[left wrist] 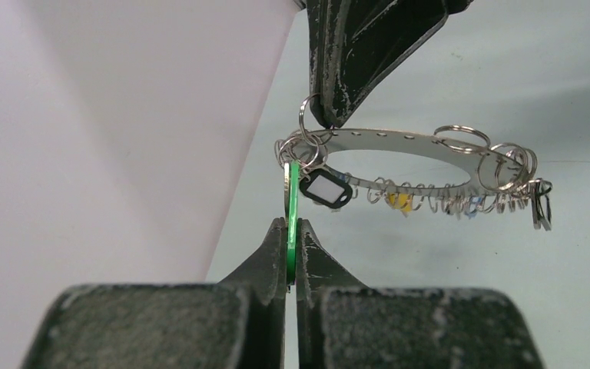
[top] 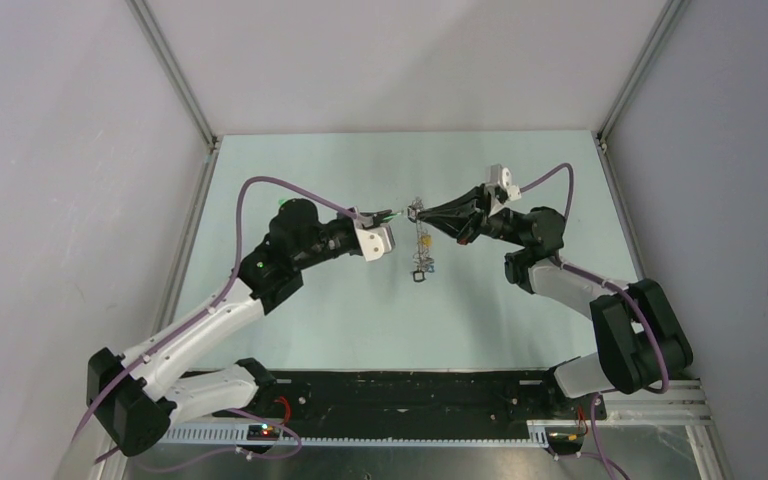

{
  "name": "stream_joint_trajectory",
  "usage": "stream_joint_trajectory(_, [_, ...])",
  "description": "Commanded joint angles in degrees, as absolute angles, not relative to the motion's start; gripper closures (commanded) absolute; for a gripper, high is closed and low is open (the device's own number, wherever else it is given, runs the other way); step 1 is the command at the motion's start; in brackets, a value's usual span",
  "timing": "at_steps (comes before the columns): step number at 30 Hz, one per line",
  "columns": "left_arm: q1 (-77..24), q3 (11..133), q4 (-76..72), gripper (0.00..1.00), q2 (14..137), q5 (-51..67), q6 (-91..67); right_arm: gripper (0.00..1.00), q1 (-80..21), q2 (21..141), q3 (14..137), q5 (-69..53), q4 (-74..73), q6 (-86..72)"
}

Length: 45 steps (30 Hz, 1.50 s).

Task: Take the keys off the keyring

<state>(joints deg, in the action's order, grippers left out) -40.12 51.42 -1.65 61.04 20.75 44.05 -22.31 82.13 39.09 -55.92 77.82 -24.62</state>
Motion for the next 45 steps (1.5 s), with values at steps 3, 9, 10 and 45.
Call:
stream_joint_trajectory(3, [-40.32,51.17,-3.43,1.00,58.46,19.85,45.57,1.00,-21.55,79.88,40.91,-51.37,79.69,-25.48])
stream_joint_trajectory(9, [-40.35,51.15,-3.26,1.00,58.27,20.36,45.86,1.00,-22.10,79.04,41.19,-44.62,73.37,-24.37])
stream_joint_trajectory(10, [-40.39,51.20,-3.21,1.00,58.23,20.42,45.87,1.00,-22.26,78.91,41.65,-43.46,71.19,-24.07])
stream_joint_trajectory(45, [-40.54,51.04,-2.40,1.00,56.03,20.26,46.26,0.70,-27.60,76.88,55.09,-53.47,24.05,8.74])
